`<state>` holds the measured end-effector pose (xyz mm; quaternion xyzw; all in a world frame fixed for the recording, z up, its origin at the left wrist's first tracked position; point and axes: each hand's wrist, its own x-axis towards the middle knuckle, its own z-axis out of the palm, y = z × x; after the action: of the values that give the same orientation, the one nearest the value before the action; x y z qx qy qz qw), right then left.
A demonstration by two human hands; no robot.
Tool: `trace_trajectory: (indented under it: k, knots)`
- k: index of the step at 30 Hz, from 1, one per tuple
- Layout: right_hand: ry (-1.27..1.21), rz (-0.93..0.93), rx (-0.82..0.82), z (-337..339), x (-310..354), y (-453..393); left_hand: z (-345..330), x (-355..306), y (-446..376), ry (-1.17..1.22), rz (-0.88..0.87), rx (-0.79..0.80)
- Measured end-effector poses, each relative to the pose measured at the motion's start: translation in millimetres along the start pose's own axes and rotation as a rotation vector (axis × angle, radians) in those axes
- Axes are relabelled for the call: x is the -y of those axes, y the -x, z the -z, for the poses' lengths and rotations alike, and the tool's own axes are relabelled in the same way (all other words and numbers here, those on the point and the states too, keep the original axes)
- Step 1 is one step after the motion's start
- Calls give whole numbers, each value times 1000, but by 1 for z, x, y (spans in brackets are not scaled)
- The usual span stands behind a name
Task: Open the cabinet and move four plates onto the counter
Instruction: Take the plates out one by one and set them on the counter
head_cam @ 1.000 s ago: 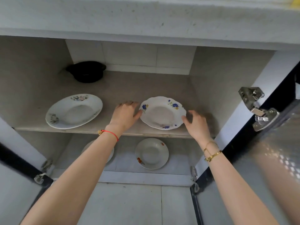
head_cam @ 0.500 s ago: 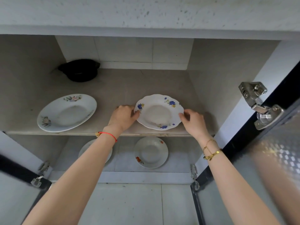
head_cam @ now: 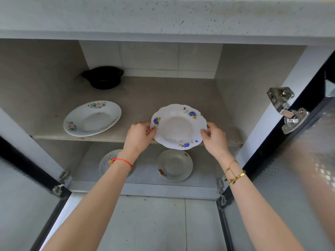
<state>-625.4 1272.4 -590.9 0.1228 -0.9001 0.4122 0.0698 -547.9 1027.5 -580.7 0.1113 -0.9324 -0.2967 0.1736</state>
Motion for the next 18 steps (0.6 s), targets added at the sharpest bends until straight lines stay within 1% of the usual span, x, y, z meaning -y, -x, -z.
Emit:
trace_trajectory:
  k: [2, 6, 9, 14, 18]
  knots:
    - [-29, 5, -8, 0, 5, 9, 6, 3, 10, 13, -6, -25]
    - [-57, -5, 36, 7, 20, 35, 25, 0, 34, 60, 34, -48]
    - [-61, -41, 91, 22, 42, 56, 50, -12, 59, 105, 119, -34]
    - [-75, -104, 190, 65, 92, 101, 110, -45, 116, 152, 227, -55]
    - [-66, -150, 252, 108, 142, 139, 170, -81, 162, 176, 331, -15]
